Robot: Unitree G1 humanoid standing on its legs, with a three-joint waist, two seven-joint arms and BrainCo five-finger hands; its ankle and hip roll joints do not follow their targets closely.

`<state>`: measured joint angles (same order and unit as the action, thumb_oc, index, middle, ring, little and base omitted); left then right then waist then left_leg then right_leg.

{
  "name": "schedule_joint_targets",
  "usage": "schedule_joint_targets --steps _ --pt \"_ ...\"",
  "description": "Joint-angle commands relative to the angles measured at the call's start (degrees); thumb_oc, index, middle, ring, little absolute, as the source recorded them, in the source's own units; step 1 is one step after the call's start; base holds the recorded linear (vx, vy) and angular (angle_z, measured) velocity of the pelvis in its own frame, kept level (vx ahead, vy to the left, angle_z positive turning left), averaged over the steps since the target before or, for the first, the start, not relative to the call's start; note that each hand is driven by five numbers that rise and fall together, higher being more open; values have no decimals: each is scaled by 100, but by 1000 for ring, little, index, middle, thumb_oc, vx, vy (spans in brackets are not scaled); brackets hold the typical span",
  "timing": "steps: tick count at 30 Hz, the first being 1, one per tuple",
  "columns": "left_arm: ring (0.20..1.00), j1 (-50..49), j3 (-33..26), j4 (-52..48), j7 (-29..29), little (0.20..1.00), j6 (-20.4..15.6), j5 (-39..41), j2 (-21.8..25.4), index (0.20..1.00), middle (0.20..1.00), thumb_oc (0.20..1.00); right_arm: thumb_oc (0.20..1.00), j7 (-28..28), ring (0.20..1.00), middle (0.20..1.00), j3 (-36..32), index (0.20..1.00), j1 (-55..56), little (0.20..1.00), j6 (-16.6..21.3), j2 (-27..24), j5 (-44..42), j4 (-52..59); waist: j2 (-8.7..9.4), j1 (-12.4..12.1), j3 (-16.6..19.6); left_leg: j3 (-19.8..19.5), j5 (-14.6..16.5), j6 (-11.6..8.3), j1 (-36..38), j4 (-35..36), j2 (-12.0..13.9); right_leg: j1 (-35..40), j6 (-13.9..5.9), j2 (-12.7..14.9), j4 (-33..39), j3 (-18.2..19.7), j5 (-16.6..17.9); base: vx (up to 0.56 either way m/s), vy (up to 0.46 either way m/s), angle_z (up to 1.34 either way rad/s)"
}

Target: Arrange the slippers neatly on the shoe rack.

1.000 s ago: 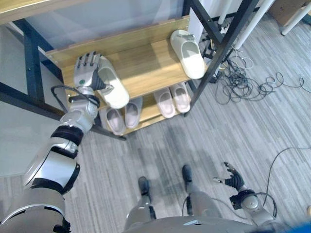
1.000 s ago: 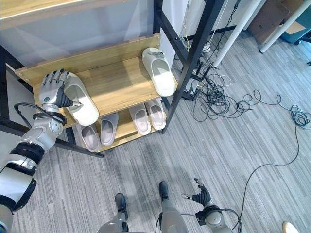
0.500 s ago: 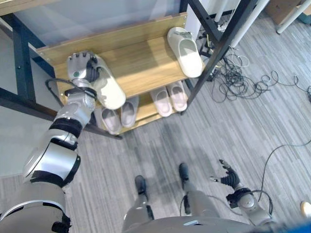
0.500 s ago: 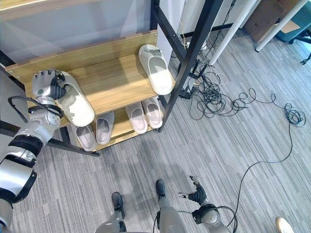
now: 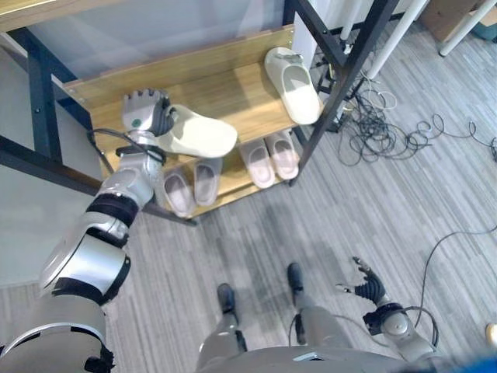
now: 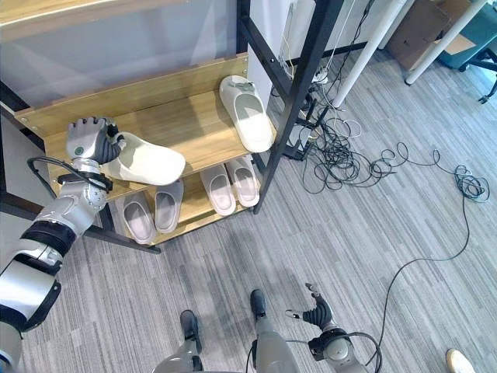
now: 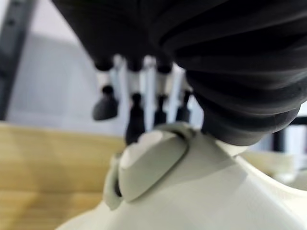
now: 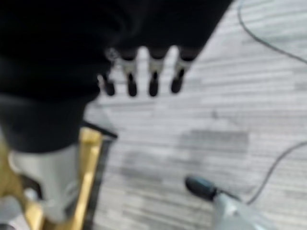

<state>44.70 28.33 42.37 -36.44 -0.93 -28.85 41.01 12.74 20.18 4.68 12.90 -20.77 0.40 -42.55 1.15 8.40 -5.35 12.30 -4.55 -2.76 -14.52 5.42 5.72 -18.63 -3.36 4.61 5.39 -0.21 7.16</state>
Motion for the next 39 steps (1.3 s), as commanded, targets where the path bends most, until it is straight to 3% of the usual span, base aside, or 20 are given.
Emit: schedule_joint_targets --steps 1,5,9,13,16,17,18,19,20,22,24,25,29,31,32,34,35,36,39 --pt "200 190 -515 -167 -265 200 -308 -270 -133 200 200 200 1000 142 1000 1000 -324 1000 198 1000 144 -310 189 164 -313 -29 -76 -433 -61 -507 233 -42 397 240 -565 134 -385 -30 -572 39 -127 -5" --pt "200 -354 -775 -739 -279 200 -486 -267 -91 200 200 200 1000 145 1000 1000 -387 1000 255 1000 102 -284 235 72 -347 -72 -108 -403 -147 -526 463 -42 539 283 -428 -12 -810 30 -864 46 -143 -10" --pt "200 -1110 -1154 -1409 -162 200 -627 -322 -130 200 200 200 1000 62 1000 1000 -528 1000 357 1000 116 -344 149 54 -323 -141 -129 -351 -320 -588 825 -80 796 451 -217 -328 -1210 54 -1208 71 -232 -14" --pt "200 -1328 -1229 -1573 9 200 -759 -153 -289 200 200 200 1000 -11 1000 1000 -633 1000 452 1000 161 -517 60 144 -185 -242 -287 -426 -432 -549 704 -1008 991 889 -22 -430 -1207 -110 -1304 54 -264 -6" --pt "200 -1351 -1233 -1592 60 200 -796 -66 -377 200 200 200 1000 -23 1000 1000 -680 1000 540 1000 156 -582 27 231 -169 -241 -342 -411 -484 -506 547 -1317 1027 1031 45 -417 -1175 -215 -1326 14 -166 42" --pt "200 -1428 -1347 -1716 142 200 -802 94 -491 200 200 200 1000 -47 1000 1000 -705 1000 512 1000 142 -661 26 278 -89 -362 -410 -462 189 -215 289 -1854 408 1227 87 -377 -1214 -268 -1406 49 -134 52" --pt "200 -1439 -1397 -1734 171 200 -824 132 -526 200 200 200 1000 -53 1000 1000 -718 1000 464 1000 141 -683 33 243 -85 -423 -415 -575 487 -106 115 -1853 34 1270 60 -358 -1215 -291 -1418 44 -131 39" --pt "200 -1438 -1401 -1737 174 200 -822 132 -524 200 200 200 1000 -54 1000 1000 -717 1000 459 1000 142 -683 33 240 -86 -411 -403 -584 474 -97 87 -1857 27 1251 56 -352 -1211 -302 -1407 54 -75 35" --pt "200 -1540 -1516 -1929 304 200 -982 300 -590 200 200 200 1000 -44 1000 1000 -741 1000 428 1000 105 -644 44 91 -106 -497 -347 -493 382 -6 -217 -1722 -324 1410 35 -446 -1173 -403 -1382 72 -90 23" --pt "200 -1656 -1549 -2153 351 200 -1073 266 -558 200 200 200 1000 -16 1000 1000 -739 1000 320 1000 72 -581 -20 -85 -96 -620 -311 -213 47 -73 -698 -1658 -475 1636 74 -580 -1080 -426 -1430 112 -69 31" --pt "200 -1837 -1669 -2538 446 200 -1109 164 -351 200 200 200 1000 7 1000 1000 -630 1000 153 1000 43 -490 -5 -121 -75 -871 -266 -345 -93 -92 -613 -1349 -604 1860 94 -740 -994 -236 -1495 254 17 -7" --pt "200 -1997 -1659 -2726 460 200 -1168 98 -344 200 200 200 1000 21 1000 1000 -575 1000 140 1000 64 -258 -30 -200 42 -934 -77 -483 -99 66 -331 -1057 -682 2078 94 -774 -985 -233 -1586 389 52 -73" --pt "200 -2189 -1636 -2772 505 200 -1153 41 -351 200 200 200 1000 -69 1000 1000 -478 1000 152 1000 53 -70 -35 -182 169 -905 67 -495 -46 216 99 -802 -738 2146 2 -702 -1394 -256 -1688 212 55 -41" --pt "200 -2266 -1679 -2771 525 200 -1151 42 -354 200 200 200 1000 -102 1000 1000 -385 1000 102 1000 1 20 103 -207 176 -882 83 -458 31 305 376 -711 -713 1989 -207 -626 -2114 -323 -1624 99 59 -27" --pt "200 -2273 -1671 -2740 496 200 -1136 48 -379 200 200 200 1000 -110 1000 1000 -353 1000 77 1000 -17 96 185 -176 152 -842 65 -458 107 353 559 -686 -666 1741 -382 -439 -2611 -400 -1432 89 30 -14" --pt "200 -2280 -1639 -2757 528 200 -1163 44 -406 200 200 200 1000 -109 1000 1000 -431 1000 98 1000 -34 147 165 -190 61 -818 76 -518 196 350 796 -561 -572 1577 -416 -32 -2564 -590 -1451 51 -25 -13" --pt "200 -2283 -1638 -2759 530 200 -1163 44 -410 200 200 200 1000 -109 1000 1000 -433 1000 103 1000 -33 145 166 -190 62 -803 69 -535 199 350 814 -552 -581 1598 -418 -24 -2564 -608 -1465 26 -75 7" --pt "200 -2304 -1537 -2778 549 200 -1220 40 -508 200 200 200 1000 -82 1000 1000 -543 1000 106 1000 -41 171 150 -270 -93 -727 60 -705 290 322 952 -475 -488 1393 -427 313 -2383 -572 -1343 21 -74 16" --pt "200 -2339 -1430 -2798 564 200 -1273 11 -585 200 200 200 1000 -88 1000 1000 -643 1000 160 1000 -75 209 63 -353 -117 -585 66 -875 432 283 1097 -494 -524 1385 -531 736 -1650 -353 -867 47 -122 47"
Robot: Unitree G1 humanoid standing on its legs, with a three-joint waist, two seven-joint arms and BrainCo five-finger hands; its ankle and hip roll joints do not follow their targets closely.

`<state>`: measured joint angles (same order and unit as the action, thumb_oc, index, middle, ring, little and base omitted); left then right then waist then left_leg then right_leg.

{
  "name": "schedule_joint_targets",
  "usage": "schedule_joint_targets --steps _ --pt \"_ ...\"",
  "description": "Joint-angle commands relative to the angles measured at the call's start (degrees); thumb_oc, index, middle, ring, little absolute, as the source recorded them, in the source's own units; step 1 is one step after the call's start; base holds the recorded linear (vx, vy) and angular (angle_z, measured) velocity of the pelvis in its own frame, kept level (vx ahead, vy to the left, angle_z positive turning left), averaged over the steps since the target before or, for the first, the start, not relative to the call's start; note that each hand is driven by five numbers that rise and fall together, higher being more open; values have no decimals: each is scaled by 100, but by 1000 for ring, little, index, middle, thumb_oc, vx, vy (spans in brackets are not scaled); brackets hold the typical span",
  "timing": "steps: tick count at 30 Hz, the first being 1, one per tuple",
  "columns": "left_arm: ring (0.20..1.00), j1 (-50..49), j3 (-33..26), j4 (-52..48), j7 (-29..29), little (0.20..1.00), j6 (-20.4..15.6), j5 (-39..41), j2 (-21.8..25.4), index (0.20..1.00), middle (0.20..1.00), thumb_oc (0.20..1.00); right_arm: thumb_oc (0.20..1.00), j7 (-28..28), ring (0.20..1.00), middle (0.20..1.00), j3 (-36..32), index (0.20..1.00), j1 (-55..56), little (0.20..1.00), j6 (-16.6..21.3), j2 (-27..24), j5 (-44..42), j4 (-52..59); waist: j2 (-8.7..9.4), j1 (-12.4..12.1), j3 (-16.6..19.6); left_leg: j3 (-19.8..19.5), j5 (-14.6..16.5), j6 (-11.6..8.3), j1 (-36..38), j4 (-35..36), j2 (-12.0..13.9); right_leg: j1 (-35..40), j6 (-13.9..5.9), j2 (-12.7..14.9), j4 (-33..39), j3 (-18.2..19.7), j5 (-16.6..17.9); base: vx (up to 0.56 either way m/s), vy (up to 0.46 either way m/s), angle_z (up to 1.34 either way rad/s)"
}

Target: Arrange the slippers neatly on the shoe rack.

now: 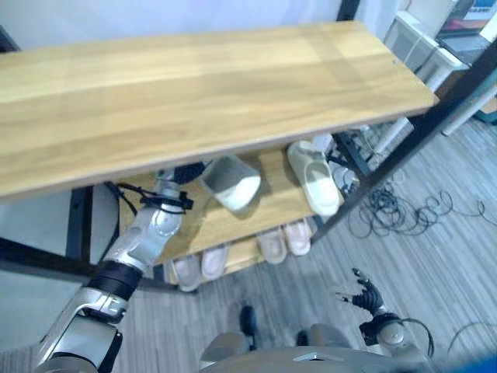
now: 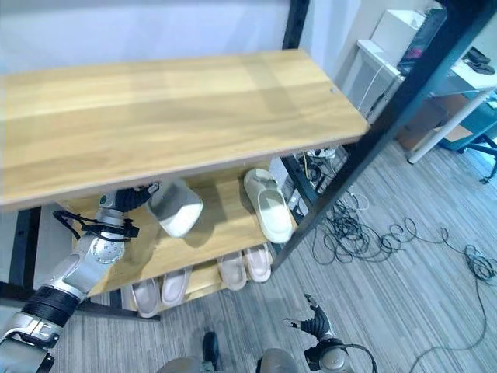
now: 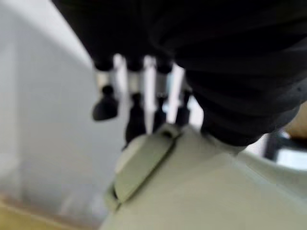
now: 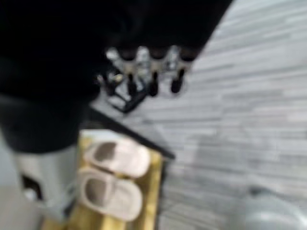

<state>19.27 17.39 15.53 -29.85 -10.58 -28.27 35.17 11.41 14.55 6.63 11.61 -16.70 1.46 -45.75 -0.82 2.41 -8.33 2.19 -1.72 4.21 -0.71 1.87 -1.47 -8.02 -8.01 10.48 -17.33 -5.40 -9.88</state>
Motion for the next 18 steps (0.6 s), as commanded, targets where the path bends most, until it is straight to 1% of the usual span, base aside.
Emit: schedule_joint_targets --steps 1,2,3,4,6,7,11,12,13,16,18 --pt "200 199 -289 -101 -91 200 -319 -42 -23 200 200 200 1000 38 1000 1000 -95 1000 -33 1000 36 -185 -70 -71 100 59 371 94 182 -438 -240 -152 181 294 -116 234 817 291 1024 50 -123 60" --pt "200 192 -243 -116 -65 200 -370 -28 -66 200 200 200 1000 37 1000 1000 -104 1000 -1 1000 25 -173 -71 -98 163 56 408 64 222 -447 -252 -183 121 464 -174 276 1132 334 1026 30 -80 47" --pt "200 190 -239 -117 -65 200 -371 -28 -64 200 200 200 1000 37 1000 1000 -105 1000 3 1000 27 -170 -71 -98 169 67 405 52 228 -443 -247 -192 111 501 -179 285 1173 315 1039 49 -117 85" --pt "200 52 -233 -174 -1 200 -401 -34 -95 200 200 200 1000 7 1000 1000 -91 1000 71 1000 19 -107 -89 -137 256 42 499 59 263 -462 -202 -195 85 627 -262 268 1347 339 1042 61 -141 94" --pt "200 -45 -246 -230 45 200 -424 -26 -114 200 200 200 1000 -18 1000 1000 -75 1000 76 1000 16 -90 -91 -186 267 20 553 50 253 -486 -190 -180 110 659 -266 229 1414 317 1067 50 -157 70" --pt "200 -275 -269 -363 122 200 -507 41 -201 200 200 200 1000 -47 1000 1000 -53 1000 107 1000 26 -74 -91 -201 256 -17 635 2 199 -548 -159 -116 200 766 -242 127 1556 271 1034 27 -166 9" --pt "200 -704 -258 -593 284 200 -656 180 -394 200 200 200 1000 -63 1000 1000 -6 1000 74 1000 50 -88 -70 -267 231 -80 720 -90 74 -660 -63 60 366 982 -166 -50 1775 101 943 -3 -164 -4" --pt "200 -873 -211 -675 373 200 -694 264 -478 200 200 200 1000 -58 1000 1000 9 1000 52 1000 53 -74 -79 -299 223 -110 737 -132 -33 -707 -61 112 442 1034 -113 -141 1834 55 926 -21 -157 6" --pt "200 -935 -182 -687 410 200 -713 288 -502 200 200 200 1000 -53 1000 1000 24 1000 41 1000 60 -83 -81 -320 219 -119 758 -145 -23 -736 -1 168 479 1105 -91 -183 1878 33 866 -54 -148 6" --pt "200 -997 0 -568 524 200 -769 431 -599 200 200 200 1000 -19 1000 1000 105 1000 -49 1000 83 -109 -75 -342 181 -131 767 -186 -165 -819 13 229 603 1163 1 -334 1956 -17 814 -22 -103 9" --pt "200 -936 131 -432 572 200 -805 520 -629 200 200 200 1000 -12 1000 1000 161 1000 -77 1000 88 -126 -72 -347 161 -107 777 -196 -171 -861 42 265 656 1208 32 -389 1965 -34 739 14 -70 1"
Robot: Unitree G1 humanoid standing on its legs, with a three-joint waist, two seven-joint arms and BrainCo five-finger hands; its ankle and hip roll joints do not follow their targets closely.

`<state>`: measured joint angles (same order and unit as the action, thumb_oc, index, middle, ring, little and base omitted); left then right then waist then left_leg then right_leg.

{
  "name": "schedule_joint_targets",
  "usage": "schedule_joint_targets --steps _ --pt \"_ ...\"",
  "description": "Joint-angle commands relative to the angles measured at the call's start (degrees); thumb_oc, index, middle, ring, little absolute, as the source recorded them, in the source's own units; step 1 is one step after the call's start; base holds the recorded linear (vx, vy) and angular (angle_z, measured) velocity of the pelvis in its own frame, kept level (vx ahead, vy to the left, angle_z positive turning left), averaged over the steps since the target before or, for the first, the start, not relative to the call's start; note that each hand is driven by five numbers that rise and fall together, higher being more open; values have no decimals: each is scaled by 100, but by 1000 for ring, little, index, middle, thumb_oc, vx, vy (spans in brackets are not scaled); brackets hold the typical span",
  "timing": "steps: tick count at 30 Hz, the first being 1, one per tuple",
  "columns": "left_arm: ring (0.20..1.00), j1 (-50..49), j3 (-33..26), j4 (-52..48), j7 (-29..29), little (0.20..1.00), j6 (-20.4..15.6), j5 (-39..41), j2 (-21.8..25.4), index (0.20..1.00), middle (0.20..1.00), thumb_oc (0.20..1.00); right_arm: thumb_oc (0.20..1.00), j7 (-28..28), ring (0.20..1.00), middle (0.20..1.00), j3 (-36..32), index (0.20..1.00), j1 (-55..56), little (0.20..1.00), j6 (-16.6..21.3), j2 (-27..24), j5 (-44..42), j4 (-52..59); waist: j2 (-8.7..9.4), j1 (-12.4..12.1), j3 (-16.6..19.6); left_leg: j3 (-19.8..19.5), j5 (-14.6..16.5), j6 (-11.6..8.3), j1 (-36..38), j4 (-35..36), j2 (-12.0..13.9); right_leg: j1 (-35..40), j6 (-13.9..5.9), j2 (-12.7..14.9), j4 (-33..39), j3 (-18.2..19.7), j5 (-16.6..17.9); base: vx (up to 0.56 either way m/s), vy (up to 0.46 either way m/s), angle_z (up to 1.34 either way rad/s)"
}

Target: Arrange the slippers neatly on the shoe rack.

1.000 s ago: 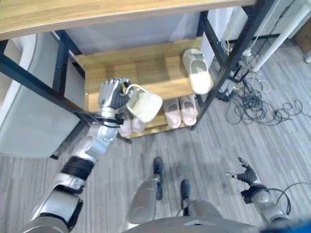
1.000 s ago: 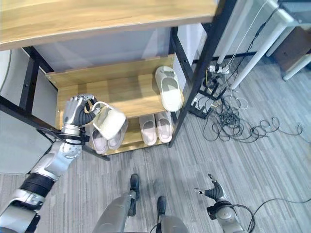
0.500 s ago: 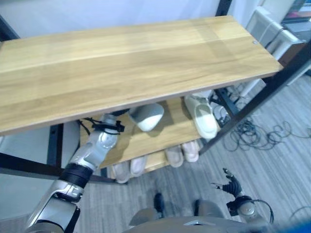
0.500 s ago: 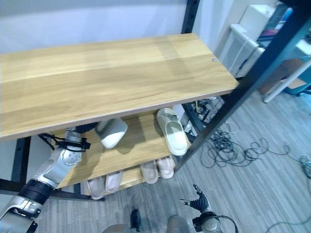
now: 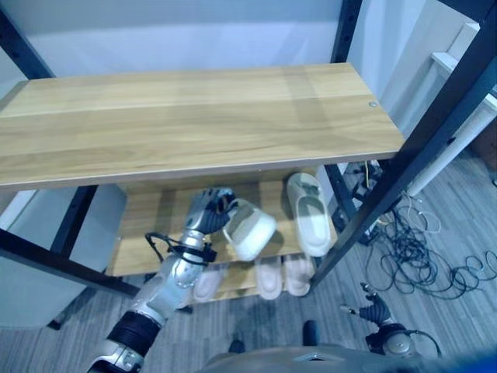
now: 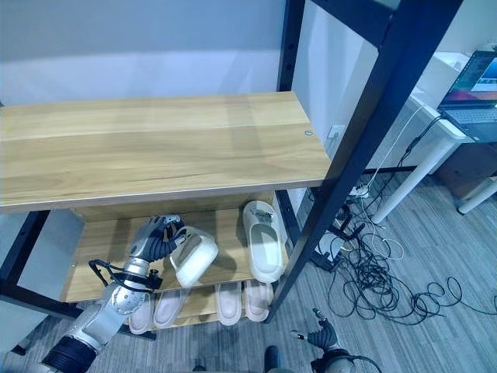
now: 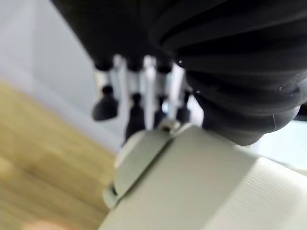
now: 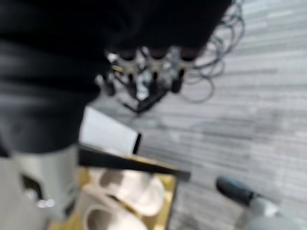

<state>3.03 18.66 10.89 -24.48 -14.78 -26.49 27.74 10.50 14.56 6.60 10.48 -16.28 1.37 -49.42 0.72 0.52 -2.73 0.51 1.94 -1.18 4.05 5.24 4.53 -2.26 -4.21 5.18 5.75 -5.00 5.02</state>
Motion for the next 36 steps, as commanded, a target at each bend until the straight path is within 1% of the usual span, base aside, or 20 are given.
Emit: schedule_joint_targets --steps 1,2,4,9,12,15,17,20,22,27,33,36 --pt "200 698 10 44 31 200 -391 343 112 200 200 200 1000 80 1000 1000 157 1000 -74 1000 202 -168 -64 20 5 82 211 -32 -534 -325 -428 -71 58 639 -347 140 -343 -77 -753 -14 -43 6" --pt "200 753 118 219 64 200 -452 480 58 200 200 200 1000 90 1000 1000 203 1000 -72 1000 205 -191 -61 5 -22 112 223 -33 -556 -350 -401 -42 90 655 -331 104 -341 -81 -768 -9 -25 7" --pt "200 883 310 606 -9 200 -447 510 -3 200 200 200 1000 124 1000 1000 273 1000 -78 1000 202 -188 -50 -103 -61 163 247 -10 -591 -393 -412 -24 133 652 -325 72 -344 -93 -777 -9 -18 3" --pt "200 1263 675 1270 -185 200 -337 362 -79 200 200 200 1000 232 1000 1000 342 1000 -119 1000 207 -189 -47 -226 -119 277 237 8 -737 -489 -598 -24 176 557 -316 23 -385 -94 -772 0 0 0" --pt "200 1533 861 1607 -310 200 -253 244 -140 200 200 200 1000 298 1000 1000 357 1000 -147 1000 198 -201 -51 -282 -146 340 256 44 -753 -539 -750 -24 191 450 -325 18 -372 -107 -739 3 0 -1" --pt "200 1752 952 1843 -421 200 -158 144 -184 200 200 200 1000 371 1000 1000 364 1000 -141 1000 175 -229 -32 -354 -173 413 293 102 -714 -537 -785 -24 199 384 -345 25 -314 -68 -683 34 7 -4" --pt "200 1964 973 2018 -651 200 -60 34 -224 200 200 200 1000 444 1000 1000 402 1000 -120 1000 177 -267 39 -343 -194 475 333 158 -679 -543 -786 -24 195 368 -359 41 -226 -19 -630 64 22 -12" --pt "200 2065 976 2037 -758 200 -18 -22 -217 200 200 200 1000 481 1000 1000 371 1000 -100 1000 180 -281 26 -354 -201 511 357 211 -650 -542 -777 -24 188 382 -372 54 -160 7 -596 46 16 -10" --pt "200 2233 1035 2038 -872 200 23 -205 -152 200 200 200 1000 526 1000 1000 293 1000 -77 1000 196 -303 -62 -403 -228 576 410 287 -599 -534 -731 -24 181 404 -400 83 -81 81 -562 73 22 -18" --pt "200 2431 1175 2237 -935 200 130 -436 -105 200 200 200 1000 557 1000 1000 347 1000 -130 1000 198 -345 -23 -467 -263 614 438 370 -539 -508 -677 -24 154 370 -448 120 -75 175 -555 43 17 -6" --pt "200 2477 1274 2524 -941 200 190 -550 -175 200 200 200 1000 576 1000 1000 378 1000 -139 1000 189 -330 35 -479 -269 632 454 412 -497 -488 -675 -24 137 331 -468 142 -75 210 -554 22 18 -8" --pt "200 2622 1386 2829 -934 200 305 -725 -155 200 200 200 1000 576 1000 1000 429 1000 -154 1000 205 -384 120 -384 -260 656 457 437 -466 -482 -646 -24 128 339 -480 146 -75 232 -559 39 29 -3"
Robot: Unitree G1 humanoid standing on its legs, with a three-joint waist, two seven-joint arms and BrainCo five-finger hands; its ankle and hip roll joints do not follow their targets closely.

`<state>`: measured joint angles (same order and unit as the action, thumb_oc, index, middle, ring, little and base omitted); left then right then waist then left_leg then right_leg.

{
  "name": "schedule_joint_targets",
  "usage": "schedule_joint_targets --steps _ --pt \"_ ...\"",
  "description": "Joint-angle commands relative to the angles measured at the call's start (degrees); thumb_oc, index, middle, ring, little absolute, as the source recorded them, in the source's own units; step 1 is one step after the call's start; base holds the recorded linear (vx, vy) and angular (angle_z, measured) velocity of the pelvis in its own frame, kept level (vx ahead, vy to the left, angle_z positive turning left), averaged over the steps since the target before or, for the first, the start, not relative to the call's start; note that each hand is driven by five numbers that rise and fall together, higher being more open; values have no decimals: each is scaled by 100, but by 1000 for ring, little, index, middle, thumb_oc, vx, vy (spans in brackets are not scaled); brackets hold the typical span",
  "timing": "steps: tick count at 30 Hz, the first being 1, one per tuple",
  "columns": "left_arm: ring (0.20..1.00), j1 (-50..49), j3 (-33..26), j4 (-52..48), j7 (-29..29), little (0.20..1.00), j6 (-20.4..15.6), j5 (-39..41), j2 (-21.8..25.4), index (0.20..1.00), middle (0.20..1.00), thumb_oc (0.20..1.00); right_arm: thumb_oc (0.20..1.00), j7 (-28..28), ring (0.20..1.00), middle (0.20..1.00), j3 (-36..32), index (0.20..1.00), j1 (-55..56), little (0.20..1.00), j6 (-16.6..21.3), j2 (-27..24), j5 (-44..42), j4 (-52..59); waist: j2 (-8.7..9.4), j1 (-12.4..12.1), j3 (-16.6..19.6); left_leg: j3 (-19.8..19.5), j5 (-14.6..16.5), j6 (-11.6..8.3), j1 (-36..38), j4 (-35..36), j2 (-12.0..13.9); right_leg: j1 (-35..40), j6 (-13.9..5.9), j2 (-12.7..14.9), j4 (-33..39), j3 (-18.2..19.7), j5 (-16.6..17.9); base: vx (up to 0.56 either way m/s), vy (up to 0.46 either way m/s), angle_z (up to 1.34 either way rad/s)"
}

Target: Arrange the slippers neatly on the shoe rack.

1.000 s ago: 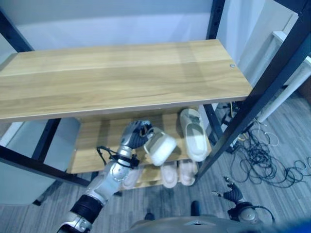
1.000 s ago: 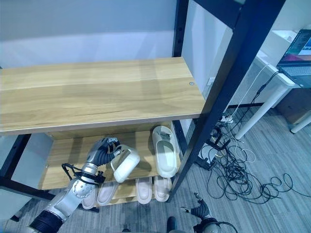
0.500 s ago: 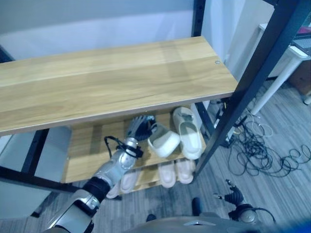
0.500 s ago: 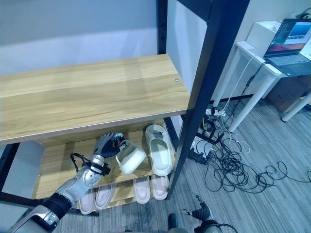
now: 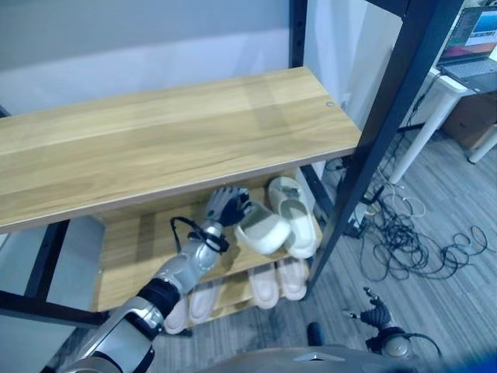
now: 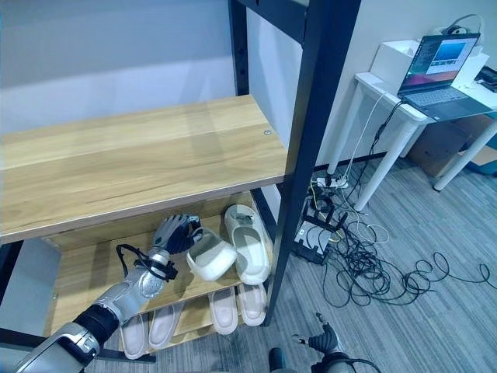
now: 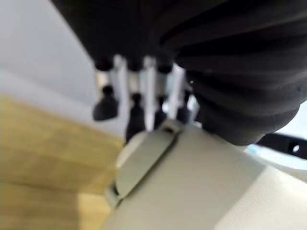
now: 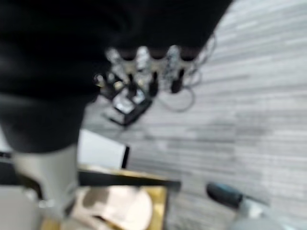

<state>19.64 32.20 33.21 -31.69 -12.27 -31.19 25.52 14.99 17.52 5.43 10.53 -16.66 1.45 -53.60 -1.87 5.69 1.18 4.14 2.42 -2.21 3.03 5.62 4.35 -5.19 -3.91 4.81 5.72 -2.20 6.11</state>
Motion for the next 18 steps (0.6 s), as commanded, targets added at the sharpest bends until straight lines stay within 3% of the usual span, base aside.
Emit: schedule_joint_targets --steps 1,18 --pt "200 1013 61 656 -204 200 88 -319 90 200 200 200 1000 118 1000 1000 149 1000 -40 1000 207 -366 133 66 2 150 71 86 -509 -380 -540 -62 149 631 -515 184 -72 -47 -666 0 0 0" --pt "200 1371 362 713 -254 200 249 -978 350 200 200 200 1000 67 1000 1000 248 1000 -10 1000 288 -482 241 261 45 200 7 143 -431 -327 -510 -62 144 580 -536 192 -72 28 -658 5 6 -3"
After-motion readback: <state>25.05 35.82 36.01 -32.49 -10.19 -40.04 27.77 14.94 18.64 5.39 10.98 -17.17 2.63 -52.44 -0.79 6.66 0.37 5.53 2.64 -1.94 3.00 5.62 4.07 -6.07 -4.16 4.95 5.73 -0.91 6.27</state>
